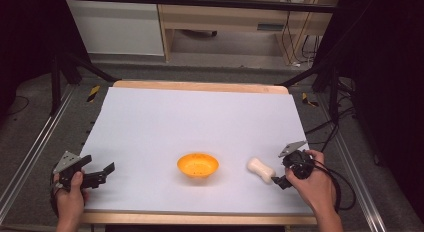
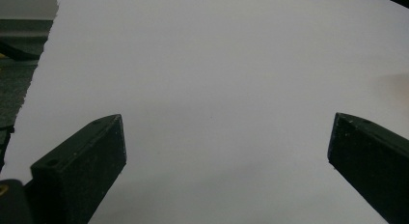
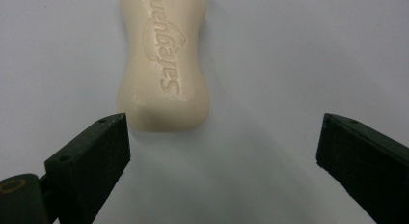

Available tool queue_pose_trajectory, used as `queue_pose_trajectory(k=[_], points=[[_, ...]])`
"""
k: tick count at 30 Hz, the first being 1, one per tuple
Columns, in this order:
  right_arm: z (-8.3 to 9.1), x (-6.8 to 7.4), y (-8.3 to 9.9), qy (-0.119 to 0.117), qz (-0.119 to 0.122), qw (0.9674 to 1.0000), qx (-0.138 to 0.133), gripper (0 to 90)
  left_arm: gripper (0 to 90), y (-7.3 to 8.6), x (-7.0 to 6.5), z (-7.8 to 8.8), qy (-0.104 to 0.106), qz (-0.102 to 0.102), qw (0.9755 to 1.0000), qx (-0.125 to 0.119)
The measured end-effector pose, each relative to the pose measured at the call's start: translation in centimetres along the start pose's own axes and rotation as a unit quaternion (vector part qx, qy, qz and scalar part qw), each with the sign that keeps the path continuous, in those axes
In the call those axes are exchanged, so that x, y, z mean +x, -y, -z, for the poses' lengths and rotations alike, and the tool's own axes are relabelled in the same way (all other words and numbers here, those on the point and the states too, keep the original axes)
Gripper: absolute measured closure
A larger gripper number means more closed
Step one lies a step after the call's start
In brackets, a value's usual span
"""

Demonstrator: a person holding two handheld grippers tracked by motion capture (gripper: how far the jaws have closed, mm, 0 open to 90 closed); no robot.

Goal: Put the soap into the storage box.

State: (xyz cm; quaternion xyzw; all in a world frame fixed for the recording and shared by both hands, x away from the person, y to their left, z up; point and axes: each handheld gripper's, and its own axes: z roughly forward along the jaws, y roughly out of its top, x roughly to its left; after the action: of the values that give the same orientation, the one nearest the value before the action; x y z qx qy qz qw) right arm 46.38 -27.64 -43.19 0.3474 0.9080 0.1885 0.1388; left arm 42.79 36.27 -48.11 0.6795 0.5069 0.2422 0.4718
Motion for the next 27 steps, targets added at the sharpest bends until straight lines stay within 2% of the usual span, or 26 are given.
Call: queue_pose_trajectory(k=[6,15,27], points=[[-0.2,0.4,-1.2,-0.013,0.001,0.9998,0.016,7.3,0.0,0.0,0.0,0.0,0.001,-0.001,1.0000,0.001],[-0.5,0.9,-2.8,0.000,0.010,0.9995,0.029,6.1,0.0,0.0,0.0,0.0,0.002,-0.002,1.0000,0.001],[-1.3,1.4,-4.2,-0.009,0.014,0.9988,0.046,7.7,0.0,0.0,0.0,0.0,0.003,0.000,1.0000,0.002]])
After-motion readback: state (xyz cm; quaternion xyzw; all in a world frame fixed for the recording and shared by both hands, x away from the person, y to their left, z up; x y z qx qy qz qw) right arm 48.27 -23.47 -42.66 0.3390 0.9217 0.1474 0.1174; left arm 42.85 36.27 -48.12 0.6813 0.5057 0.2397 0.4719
